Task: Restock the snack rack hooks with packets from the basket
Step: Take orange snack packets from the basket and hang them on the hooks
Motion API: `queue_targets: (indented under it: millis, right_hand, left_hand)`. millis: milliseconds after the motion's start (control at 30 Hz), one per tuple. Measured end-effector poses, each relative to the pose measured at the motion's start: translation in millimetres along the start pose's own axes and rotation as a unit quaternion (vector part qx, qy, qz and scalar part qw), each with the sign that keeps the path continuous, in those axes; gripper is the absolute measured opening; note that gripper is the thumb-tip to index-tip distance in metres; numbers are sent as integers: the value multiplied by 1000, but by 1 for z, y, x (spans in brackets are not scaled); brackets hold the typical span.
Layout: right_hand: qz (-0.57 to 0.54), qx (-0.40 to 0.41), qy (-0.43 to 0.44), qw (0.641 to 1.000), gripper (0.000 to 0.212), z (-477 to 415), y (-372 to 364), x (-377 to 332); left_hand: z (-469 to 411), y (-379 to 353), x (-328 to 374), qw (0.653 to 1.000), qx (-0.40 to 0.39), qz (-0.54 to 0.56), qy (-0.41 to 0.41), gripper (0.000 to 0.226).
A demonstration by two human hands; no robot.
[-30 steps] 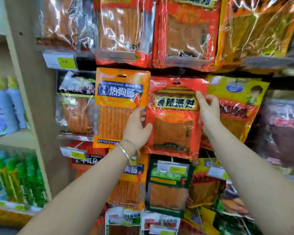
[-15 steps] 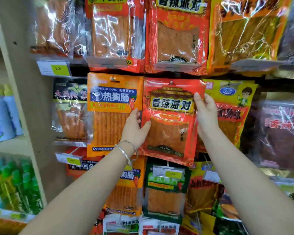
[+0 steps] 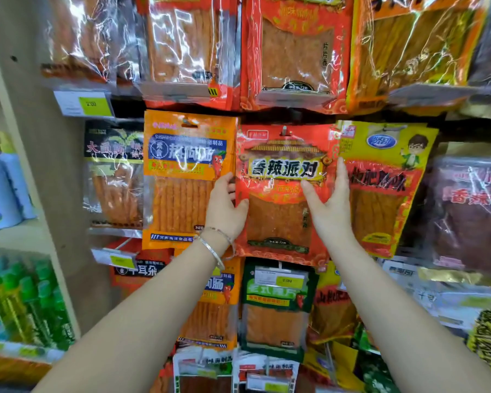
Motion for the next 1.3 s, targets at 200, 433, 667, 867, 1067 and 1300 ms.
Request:
queue_targets:
  millis: [200, 433, 667, 867, 1067, 1300]
  right_hand:
    - [0, -13, 0, 1000, 91, 12, -2, 2]
    - [103, -34, -28, 994, 94, 35, -1, 23]
    - [167, -40, -8, 985, 79, 49, 11, 26]
    - [154, 2, -7, 988, 55, 52, 46, 30]
    - [162, 97, 2, 982, 53, 27, 102, 40]
    - [99, 42, -106, 989, 61, -45, 143, 70]
  left_hand:
    - [7, 1, -1, 999, 37, -14, -31, 56]
    - [23, -4, -5, 998, 44, -8, -33, 51]
    - [35, -11, -4, 999, -8, -22, -41, 47]
    - [44, -39, 8, 993, -76, 3, -85, 32]
    - [55, -87, 41, 977, -145, 12, -155, 35]
    - [41, -142, 74, 980, -97, 13, -175, 46]
Point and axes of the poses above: each hand's wrist, its own z-axis away from the middle knuckle, its own y-axis out of the back of the hand, x = y × z, the point moved 3 cm from there along -z, towards the middle knuckle, and after that the axes turned 1 degree about -z, right-handed, at the moved point
